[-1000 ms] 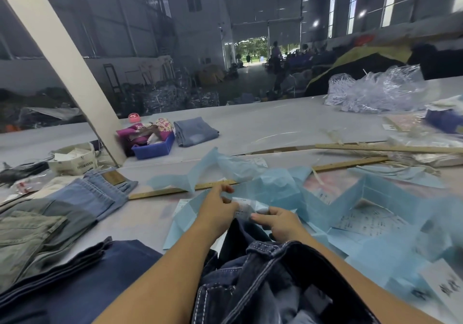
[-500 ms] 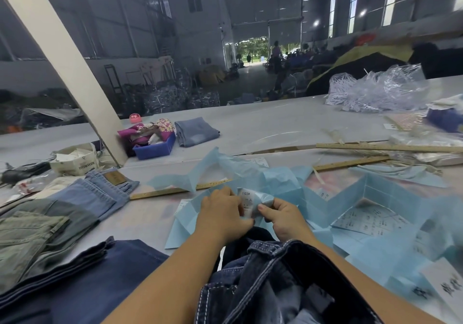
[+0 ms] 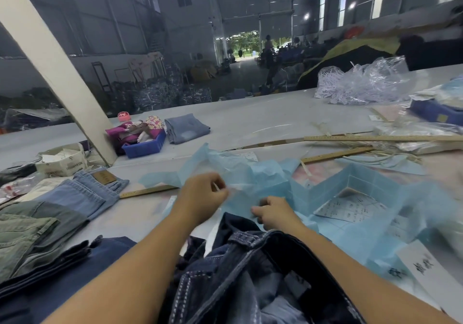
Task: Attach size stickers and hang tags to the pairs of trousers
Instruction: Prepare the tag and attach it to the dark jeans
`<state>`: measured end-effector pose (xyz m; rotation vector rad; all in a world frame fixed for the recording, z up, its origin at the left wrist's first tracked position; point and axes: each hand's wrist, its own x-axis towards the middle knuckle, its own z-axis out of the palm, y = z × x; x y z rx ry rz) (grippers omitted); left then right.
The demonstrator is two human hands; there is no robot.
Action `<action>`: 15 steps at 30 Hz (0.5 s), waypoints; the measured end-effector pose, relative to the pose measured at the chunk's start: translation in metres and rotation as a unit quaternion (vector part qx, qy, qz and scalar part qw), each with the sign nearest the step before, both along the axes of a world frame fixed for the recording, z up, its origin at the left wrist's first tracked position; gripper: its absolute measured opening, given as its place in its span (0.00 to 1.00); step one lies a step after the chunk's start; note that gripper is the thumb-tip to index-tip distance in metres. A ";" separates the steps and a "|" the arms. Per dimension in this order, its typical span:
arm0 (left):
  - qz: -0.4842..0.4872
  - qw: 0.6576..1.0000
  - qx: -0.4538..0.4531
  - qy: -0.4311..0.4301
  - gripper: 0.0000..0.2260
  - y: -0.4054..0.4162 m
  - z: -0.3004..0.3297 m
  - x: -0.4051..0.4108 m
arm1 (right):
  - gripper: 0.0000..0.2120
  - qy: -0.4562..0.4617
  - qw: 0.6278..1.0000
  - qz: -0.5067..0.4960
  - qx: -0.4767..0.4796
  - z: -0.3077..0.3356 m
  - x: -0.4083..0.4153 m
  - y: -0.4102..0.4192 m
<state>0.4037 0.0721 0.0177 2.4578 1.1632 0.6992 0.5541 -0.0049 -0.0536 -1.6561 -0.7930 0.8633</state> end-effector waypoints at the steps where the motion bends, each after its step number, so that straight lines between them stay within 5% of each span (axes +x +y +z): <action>1: 0.000 1.000 0.022 -0.004 0.06 -0.006 0.011 0.002 | 0.05 -0.017 1.000 -0.007 -0.012 0.005 0.004 -0.008; 4: -0.032 0.993 0.109 -0.027 0.05 -0.042 0.048 0.020 | 0.07 -0.038 0.998 -0.042 0.032 0.032 0.024 -0.047; 8: -0.131 0.963 0.237 0.013 0.03 -0.119 0.083 0.067 | 0.18 0.148 0.983 0.011 0.107 0.080 0.057 -0.122; 15: -0.258 0.911 0.297 0.124 0.07 -0.233 0.074 0.134 | 0.11 0.038 0.995 -0.020 0.090 0.100 0.107 -0.227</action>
